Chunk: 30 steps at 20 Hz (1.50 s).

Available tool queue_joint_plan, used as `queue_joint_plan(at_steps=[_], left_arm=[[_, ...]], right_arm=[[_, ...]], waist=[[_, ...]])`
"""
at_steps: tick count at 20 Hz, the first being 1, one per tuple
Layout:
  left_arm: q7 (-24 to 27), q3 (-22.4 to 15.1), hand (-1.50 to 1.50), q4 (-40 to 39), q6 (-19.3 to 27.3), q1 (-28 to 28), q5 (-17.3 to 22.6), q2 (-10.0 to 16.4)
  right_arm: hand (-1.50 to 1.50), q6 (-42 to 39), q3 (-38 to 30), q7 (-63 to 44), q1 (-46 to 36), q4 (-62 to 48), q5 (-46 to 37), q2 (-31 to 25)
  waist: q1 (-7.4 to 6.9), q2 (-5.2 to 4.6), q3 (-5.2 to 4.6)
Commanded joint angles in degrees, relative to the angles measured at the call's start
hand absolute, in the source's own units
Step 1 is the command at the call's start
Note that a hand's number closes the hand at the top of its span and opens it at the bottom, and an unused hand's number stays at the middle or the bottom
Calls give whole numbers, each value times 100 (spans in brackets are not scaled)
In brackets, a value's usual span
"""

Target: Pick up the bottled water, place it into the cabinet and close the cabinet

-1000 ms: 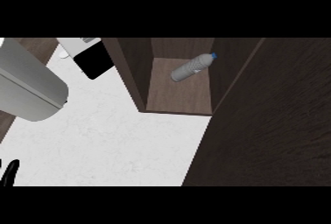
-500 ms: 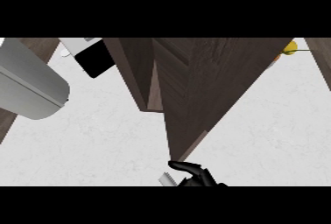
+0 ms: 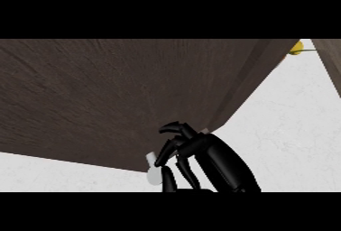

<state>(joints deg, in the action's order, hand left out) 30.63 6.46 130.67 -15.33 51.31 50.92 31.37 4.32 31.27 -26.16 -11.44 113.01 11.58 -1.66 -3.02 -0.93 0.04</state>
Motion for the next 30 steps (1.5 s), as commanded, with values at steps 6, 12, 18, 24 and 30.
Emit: queue_joint_plan(at_steps=[6,12,18,24,30], left_arm=[[-55,1081,-150,-240,-927,571,953,126],[-86,1473,-150,-730,-1546,621,1051,-234],[-495,1412,-150,108,-1356,841,954,-625],[-748,1831,-150,-88,-1635,864,1497,-409],[-956,1710,-150,162,-1452,766,1383,-490]], right_arm=[[150,-314,-1633,34,-2063,-1395,1320,160],[150,-1022,-2207,469,-2743,-2731,1639,-9],[150,-1585,-2502,1042,-3492,-4082,1519,-23],[150,-1660,-2522,1026,-3847,-4551,1487,152],[150,-1788,-2537,898,-4171,-4736,2005,155]], waist=[[46,84,-2],[130,86,-4],[96,73,-1],[62,60,0],[-38,31,3]])
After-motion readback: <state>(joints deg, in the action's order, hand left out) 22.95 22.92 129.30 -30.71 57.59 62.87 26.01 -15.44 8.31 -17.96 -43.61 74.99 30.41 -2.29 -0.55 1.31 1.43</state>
